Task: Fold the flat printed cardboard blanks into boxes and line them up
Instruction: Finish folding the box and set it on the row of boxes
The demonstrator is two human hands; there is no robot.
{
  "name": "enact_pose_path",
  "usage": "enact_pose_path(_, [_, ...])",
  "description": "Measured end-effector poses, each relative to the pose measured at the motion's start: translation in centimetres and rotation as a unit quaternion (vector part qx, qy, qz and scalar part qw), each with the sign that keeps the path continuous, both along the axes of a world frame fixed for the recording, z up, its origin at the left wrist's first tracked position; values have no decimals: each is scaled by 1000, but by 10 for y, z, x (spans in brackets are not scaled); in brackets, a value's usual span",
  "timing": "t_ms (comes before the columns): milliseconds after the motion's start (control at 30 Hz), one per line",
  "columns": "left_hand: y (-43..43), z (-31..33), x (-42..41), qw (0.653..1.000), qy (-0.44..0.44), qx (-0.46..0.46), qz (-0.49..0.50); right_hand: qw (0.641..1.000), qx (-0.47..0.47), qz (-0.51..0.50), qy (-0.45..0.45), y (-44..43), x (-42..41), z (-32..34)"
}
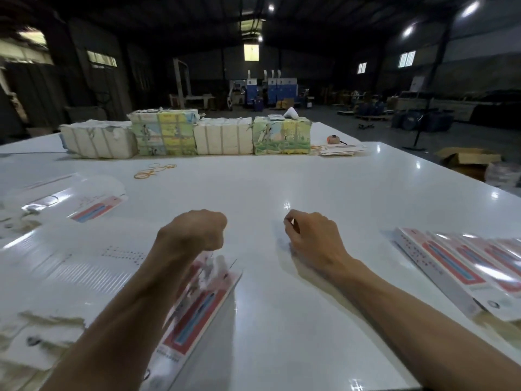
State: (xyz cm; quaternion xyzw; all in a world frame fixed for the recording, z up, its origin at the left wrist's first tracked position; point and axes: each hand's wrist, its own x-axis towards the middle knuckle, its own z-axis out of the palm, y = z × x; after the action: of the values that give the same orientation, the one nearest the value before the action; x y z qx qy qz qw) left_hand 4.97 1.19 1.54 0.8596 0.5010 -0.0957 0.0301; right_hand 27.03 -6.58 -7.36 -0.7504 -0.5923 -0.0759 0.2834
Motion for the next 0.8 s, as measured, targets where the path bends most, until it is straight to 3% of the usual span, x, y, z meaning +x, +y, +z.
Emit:
enact_pose_path(67, [-3, 2, -12, 993, 108, -16, 40, 999, 20, 0, 32, -2, 5, 2])
enact_pose_path(167, [-7, -4, -24, 986, 135, -23, 97, 998, 34, 1, 48, -3, 6, 3])
enact_pose_path(633, [6, -15, -50, 984, 50, 3, 173, 995, 41, 21, 88, -3, 4, 5])
enact_pose_path(800, [2, -19, -52, 971, 6, 68, 230, 995, 49, 36, 85, -3, 2, 7])
